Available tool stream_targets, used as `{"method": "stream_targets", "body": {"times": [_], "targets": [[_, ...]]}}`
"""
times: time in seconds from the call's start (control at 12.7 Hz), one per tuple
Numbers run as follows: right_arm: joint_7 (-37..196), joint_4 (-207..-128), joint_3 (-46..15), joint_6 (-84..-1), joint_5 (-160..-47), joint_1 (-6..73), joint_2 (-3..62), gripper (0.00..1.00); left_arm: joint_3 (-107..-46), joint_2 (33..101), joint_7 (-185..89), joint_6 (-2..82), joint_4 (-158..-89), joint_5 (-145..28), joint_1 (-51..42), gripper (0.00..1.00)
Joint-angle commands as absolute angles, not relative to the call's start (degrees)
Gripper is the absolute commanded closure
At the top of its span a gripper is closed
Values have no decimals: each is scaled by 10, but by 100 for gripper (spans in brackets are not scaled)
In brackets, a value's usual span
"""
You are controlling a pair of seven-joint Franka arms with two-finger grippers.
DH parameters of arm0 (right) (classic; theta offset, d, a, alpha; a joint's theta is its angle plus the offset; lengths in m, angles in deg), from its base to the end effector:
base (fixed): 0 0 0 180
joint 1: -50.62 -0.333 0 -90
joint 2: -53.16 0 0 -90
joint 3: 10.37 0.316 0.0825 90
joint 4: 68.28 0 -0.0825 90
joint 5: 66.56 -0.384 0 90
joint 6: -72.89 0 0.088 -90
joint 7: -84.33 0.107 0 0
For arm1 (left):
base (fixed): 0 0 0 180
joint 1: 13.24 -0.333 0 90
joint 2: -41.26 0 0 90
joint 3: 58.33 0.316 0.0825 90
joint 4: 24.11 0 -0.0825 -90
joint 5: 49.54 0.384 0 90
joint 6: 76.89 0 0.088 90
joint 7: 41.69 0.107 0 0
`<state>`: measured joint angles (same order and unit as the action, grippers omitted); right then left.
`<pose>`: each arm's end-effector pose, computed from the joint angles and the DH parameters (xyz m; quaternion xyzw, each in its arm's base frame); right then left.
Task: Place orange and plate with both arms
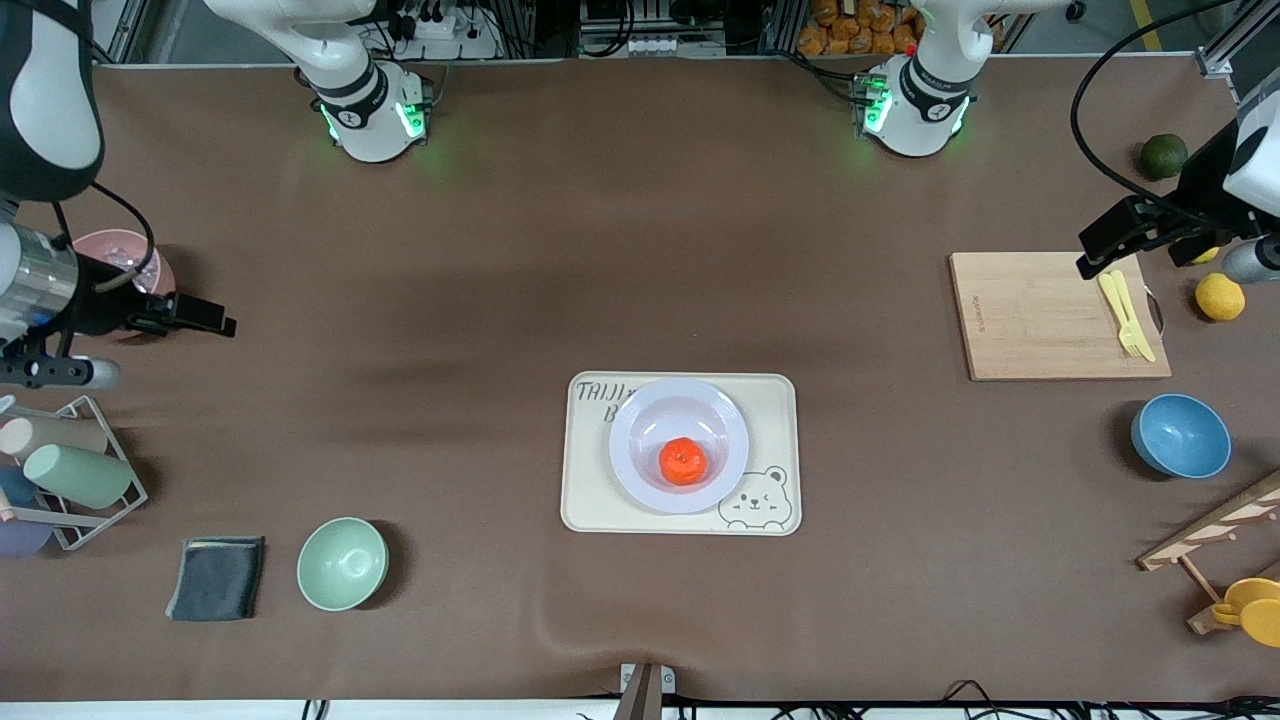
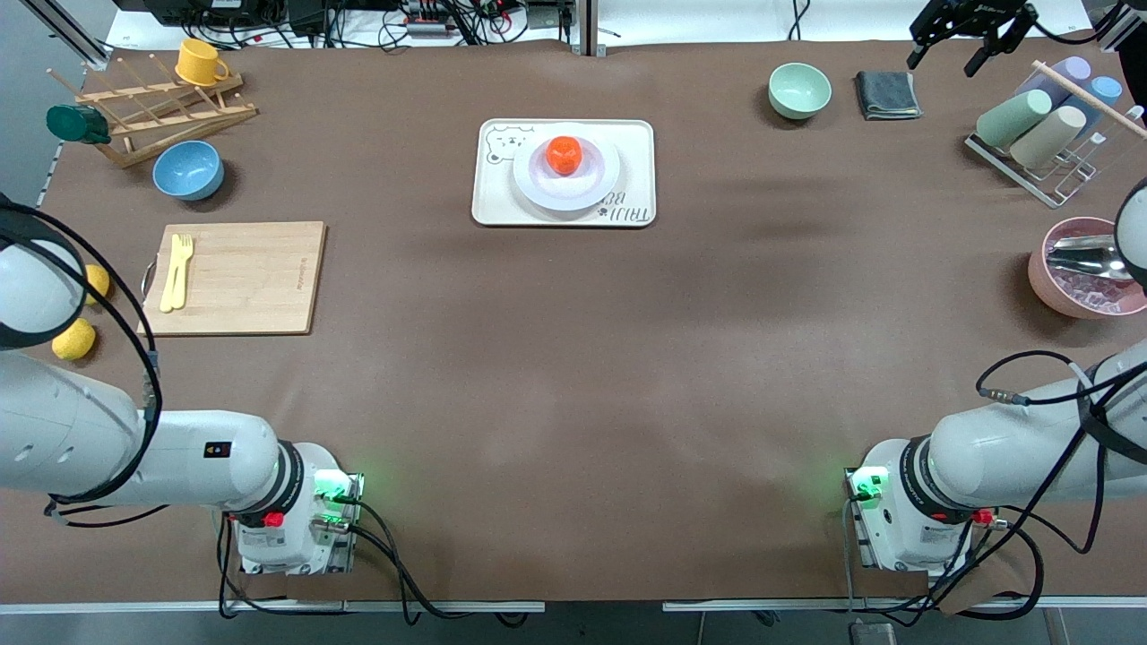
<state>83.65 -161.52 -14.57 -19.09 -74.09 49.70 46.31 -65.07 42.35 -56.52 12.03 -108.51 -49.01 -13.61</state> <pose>0.5842 -0.0178 0.5335 -0.9952 0.0295 0.0682 0.0633 0.5558 -0.0603 0.6583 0.9968 0.0740 0.0301 0.0021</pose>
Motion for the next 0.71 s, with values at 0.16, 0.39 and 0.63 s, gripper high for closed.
{"method": "stream_targets", "body": {"times": [0.16,0.39,0.63], "targets": [[860,-1616,-130,-176,-691,491,519,0,-651,420,-558,112,-1083,-490,-139,0],[859,-1611,-119,-175,-679,491,537,0,-650,421,-558,111,-1083,-489,-139,0],[859,-1570,-115,-142,-676,492,536,0,-650,420,-534,111,-1083,-490,-139,0]]}}
